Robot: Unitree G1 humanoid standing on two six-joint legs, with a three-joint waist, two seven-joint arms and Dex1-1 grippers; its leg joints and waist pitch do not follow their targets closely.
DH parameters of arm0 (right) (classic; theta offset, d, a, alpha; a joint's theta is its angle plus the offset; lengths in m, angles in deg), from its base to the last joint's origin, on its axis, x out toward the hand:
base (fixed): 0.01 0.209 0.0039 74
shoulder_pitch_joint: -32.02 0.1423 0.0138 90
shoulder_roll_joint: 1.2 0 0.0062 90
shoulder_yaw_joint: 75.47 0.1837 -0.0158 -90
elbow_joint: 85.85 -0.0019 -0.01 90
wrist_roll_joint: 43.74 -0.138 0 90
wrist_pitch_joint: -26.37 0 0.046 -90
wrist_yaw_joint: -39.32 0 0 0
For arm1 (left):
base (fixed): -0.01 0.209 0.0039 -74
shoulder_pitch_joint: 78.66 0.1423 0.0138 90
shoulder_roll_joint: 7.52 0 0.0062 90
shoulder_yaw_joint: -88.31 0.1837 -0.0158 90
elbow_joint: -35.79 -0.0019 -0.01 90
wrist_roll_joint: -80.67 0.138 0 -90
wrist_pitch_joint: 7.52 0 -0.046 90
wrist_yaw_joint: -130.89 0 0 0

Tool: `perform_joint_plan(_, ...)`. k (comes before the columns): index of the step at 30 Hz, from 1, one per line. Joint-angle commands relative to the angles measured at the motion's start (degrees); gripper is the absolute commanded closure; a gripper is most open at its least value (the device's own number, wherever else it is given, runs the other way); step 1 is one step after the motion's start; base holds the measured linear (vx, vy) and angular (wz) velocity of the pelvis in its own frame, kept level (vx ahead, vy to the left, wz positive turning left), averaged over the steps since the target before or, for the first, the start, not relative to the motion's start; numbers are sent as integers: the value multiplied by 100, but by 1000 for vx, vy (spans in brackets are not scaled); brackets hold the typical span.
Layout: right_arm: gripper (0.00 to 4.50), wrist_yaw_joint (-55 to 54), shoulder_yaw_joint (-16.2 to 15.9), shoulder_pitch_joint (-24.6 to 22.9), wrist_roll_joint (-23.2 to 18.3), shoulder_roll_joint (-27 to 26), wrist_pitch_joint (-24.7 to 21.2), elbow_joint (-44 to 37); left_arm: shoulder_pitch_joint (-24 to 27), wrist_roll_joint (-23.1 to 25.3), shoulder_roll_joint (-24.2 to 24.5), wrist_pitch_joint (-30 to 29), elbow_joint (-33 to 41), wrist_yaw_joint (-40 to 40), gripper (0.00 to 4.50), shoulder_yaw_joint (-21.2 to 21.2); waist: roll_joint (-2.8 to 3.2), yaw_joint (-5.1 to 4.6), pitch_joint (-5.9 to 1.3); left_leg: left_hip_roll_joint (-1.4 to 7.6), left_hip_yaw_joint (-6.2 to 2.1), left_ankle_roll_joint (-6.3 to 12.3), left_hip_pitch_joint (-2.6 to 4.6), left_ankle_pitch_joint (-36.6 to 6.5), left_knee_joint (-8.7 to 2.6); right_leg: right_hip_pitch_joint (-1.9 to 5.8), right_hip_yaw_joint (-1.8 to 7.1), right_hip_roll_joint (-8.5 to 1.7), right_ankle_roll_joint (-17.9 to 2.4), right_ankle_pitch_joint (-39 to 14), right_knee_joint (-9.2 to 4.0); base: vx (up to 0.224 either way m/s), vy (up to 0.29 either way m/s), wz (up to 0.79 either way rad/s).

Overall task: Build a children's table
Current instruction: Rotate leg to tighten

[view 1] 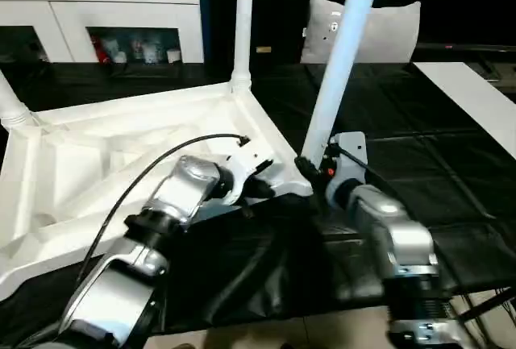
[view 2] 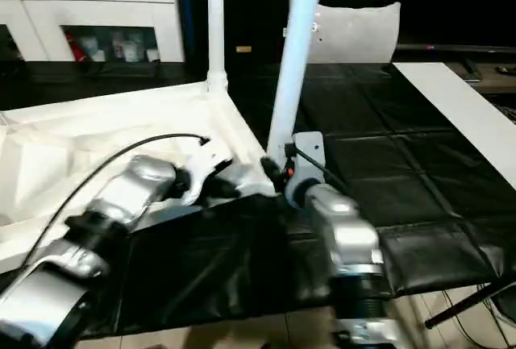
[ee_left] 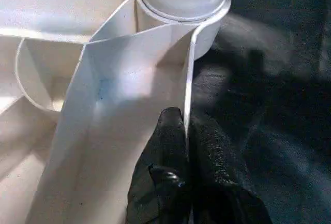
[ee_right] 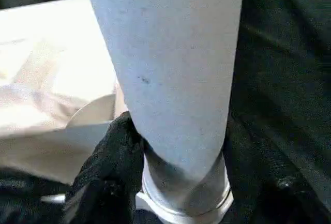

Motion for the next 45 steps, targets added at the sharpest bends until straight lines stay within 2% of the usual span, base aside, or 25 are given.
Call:
perform_joint_plan(1,184,191,-578,-66,-168,-427,-175,182,-346,-50,-278,423,104,424,450,-119,23,-23,-351,235,-175,-44,138,-2216,-467,145,179,-396,-579,-3077,-602,0,0,0)
perform_joint_plan(2,177,186,-580,-69,-118,-381,-137,160,-341,-27,-234,466,101,382,450,-103,59,-22,-360,260,-180,-62,127,-2213,-497,160,187,-417,-652,-2810,-571,0,0,0)
perform_joint_plan(3,144,170,-575,-69,-89,-372,-133,148,-341,-18,-222,480,94,374,450,-95,45,-24,-363,264,-171,-61,119,-2192,-503,169,198,-415,-707,-2642,-556,0,0,0)
perform_joint_plan(6,141,170,-587,-127,58,-215,-29,38,-307,42,-112,664,53,248,450,-5,52,-8,-358,262,-151,-64,129,-2179,-507,154,227,-419,-794,-2459,-540,0,0,0)
perform_joint_plan(9,100,346,-677,-293,107,26,-9,-208,-279,-2,-93,787,33,160,450,-38,51,24,-366,267,-120,-31,136,-2043,-498,162,251,-423,-853,-2248,-525,0,0,0)
perform_joint_plan(17,44,933,-684,-723,122,727,387,-891,-140,-58,-7,1101,-1,156,450,-106,29,67,-420,280,-91,180,27,-1433,-469,250,267,-428,-1030,-1603,-426,0,0,0)
perform_joint_plan(19,16,1068,-648,-830,-36,898,27,-1212,-74,-228,10,923,179,-31,450,-182,26,90,-444,276,-69,312,22,-1055,-441,271,269,-415,-1152,-1110,-381,0,0,0)
perform_joint_plan(20,9,1124,-650,-871,-80,951,-48,-1318,-39,-293,11,832,275,-59,406,-228,33,101,-454,286,-69,380,20,-854,-435,279,271,-409,-1252,-826,-339,0,0,0)
perform_joint_plan(21,9,1259,-672,-976,-151,1083,-115,-1558,63,-438,32,626,532,-142,406,-317,39,106,-457,297,-68,393,29,-761,-435,282,272,-409,-1318,-669,-309,0,0,0)
perform_joint_plan(22,5,1320,-694,-1022,-164,1142,-79,-1645,106,-488,47,569,631,-179,395,-342,39,132,-471,321,-66,474,29,-544,-419,294,274,-412,-1434,-284,-259,0,0,0)
perform_joint_plan(24,0,1435,-697,-1125,-252,1198,-42,-1844,214,-540,126,525,853,-225,390,-364,52,137,-469,314,-50,589,34,-414,-404,279,269,-406,-1572,-49,-238,0,0,0)
perform_joint_plan(25,0,1496,-684,-1170,-348,1186,-62,-1966,292,-575,190,458,1020,-239,378,-390,35,144,-464,318,-45,594,37,-442,-408,281,269,-406,-1585,-82,-242,0,0,0)
perform_joint_plan(26,0,1549,-672,-1208,-431,1174,-80,-2072,359,-606,246,394,1167,-249,366,-413,51,162,-422,329,-41,559,41,-732,-431,270,273,-419,-1534,-450,-290,0,0,0)
perform_joint_plan(29,0,1620,-691,-1235,-519,1168,-95,-2246,519,-653,389,199,1502,-280,353,-467,50,146,-388,327,-47,375,60,-1058,-462,249,267,-404,-1357,-1095,-347,0,0,0)
perform_joint_plan(31,0,1589,-749,-1157,-553,1143,-112,-2338,774,-732,671,-210,2088,-335,334,-585,37,122,-334,329,-67,138,73,-1487,-506,220,268,-408,-1103,-1847,-402,0,0,0)
perform_joint_plan(32,0,1584,-825,-1053,-563,1112,-103,-2320,1019,-825,971,-599,2633,-415,322,-715,72,85,-320,337,-101,25,63,-1658,-538,212,264,-407,-1008,-2089,-406,0,0,0)
perform_joint_plan(34,0,1588,-946,-903,-508,1066,-85,-2205,1361,-944,1406,-1043,3313,-598,315,-832,84,13,-304,316,-102,-70,78,-1825,-546,161,269,-367,-949,-2193,-423,0,0,0)
perform_joint_plan(37,0,1617,-1011,-818,-506,1027,-76,-2127,1563,-1044,1627,-1270,3696,-669,291,-900,112,-1,-286,307,-103,-151,138,-2056,-530,103,284,-369,-888,-2438,-464,0,0,0)
perform_joint_plan(38,0,1573,-1107,-649,-441,954,-50,-1926,1827,-1248,1911,-1634,4221,-779,278,-1027,44,6,-259,298,-89,-140,145,-2131,-533,68,278,-349,-819,-2572,-502,0,0,0)
perform_joint_plan(39,0,1566,-1119,-626,-430,945,-46,-1896,1859,-1274,1945,-1676,4284,-795,278,-1044,70,24,-281,311,-110,-179,156,-2114,-527,82,288,-379,-850,-2520,-444,0,0,0)
perform_joint_plan(40,0,1532,-1166,-518,-385,906,-38,-1750,1993,-1387,2081,-1892,4560,-858,275,-1126,89,-20,-268,305,-131,-190,57,-1999,-577,139,282,-370,-870,-2416,-413,0,0,0)
perform_joint_plan(41,0,1481,-1230,-344,-288,850,39,-1488,2146,-1514,2251,-2089,4862,-964,253,-1199,96,-26,-284,310,-143,-248,76,-1983,-574,121,275,-364,-911,-2297,-373,0,0,0)
perform_joint_plan(43,0,1451,-1266,-235,-226,817,93,-1319,2232,-1586,2348,-2195,5031,-1028,244,-1238,101,-52,-268,286,-105,-259,108,-2035,-554,87,295,-338,-927,-2219,-403,0,0,0)
perform_joint_plan(44,0,1390,-1373,25,-101,765,213,-926,2411,-1751,2556,-2497,5458,-1089,240,-1234,102,-26,-283,291,-97,-253,129,-1968,-541,84,309,-354,-951,-2109,-389,0,0,0)
perform_joint_plan(45,0,1366,-1412,107,-49,755,250,-804,2457,-1781,2601,-2564,5567,-1099,240,-1218,98,-37,-283,292,-105,-259,106,-1930,-548,99,307,-355,-987,-2042,-363,0,0,0)
